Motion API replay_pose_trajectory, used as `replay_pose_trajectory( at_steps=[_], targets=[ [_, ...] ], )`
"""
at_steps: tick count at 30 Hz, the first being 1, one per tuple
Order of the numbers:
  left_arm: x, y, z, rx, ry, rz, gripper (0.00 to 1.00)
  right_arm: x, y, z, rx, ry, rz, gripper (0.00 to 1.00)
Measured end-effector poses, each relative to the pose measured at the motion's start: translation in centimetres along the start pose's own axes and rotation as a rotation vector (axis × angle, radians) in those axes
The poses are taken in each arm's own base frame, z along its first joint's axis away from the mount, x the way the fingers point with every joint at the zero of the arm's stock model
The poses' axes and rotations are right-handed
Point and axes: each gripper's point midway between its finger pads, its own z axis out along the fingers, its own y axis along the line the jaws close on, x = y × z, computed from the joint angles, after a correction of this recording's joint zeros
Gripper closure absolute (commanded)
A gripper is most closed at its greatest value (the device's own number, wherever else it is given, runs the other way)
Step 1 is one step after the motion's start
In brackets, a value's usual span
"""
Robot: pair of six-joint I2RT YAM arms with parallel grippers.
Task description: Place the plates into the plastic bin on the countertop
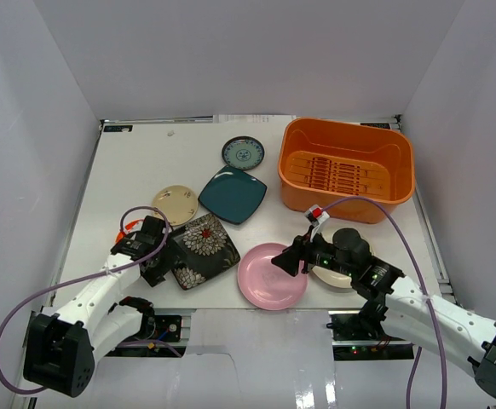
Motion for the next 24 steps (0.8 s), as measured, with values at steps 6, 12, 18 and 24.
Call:
replay_pose_trajectory(
  at_steps=[6, 12, 18, 24],
  targets=[
    [-0.2, -0.7, 1.5, 0.06, -0.042, -0.057, 0.23, 0.7, -0.4, 0.1, 0.009, 0.018, 0.007, 0.37],
    [-0.9, -2.2, 1.9, 0.221, -0.129, -0.119, 0.43, 1.4, -0.7, 0.6, 0.021, 0.047, 0.018, 0.37],
    [-0.6, -1.9, 2.3, 0.281, -0.155, -0.149, 0.72, 1.7, -0.9, 1.0, 0.027, 0.06, 0.038, 0.37],
    [-0.6, -3.1, 1.3, 0.37, -0.159, -0.156, 1.0, 2.1, -1.0, 1.1, 0.032, 0.075, 0.052, 0.38]
  ],
)
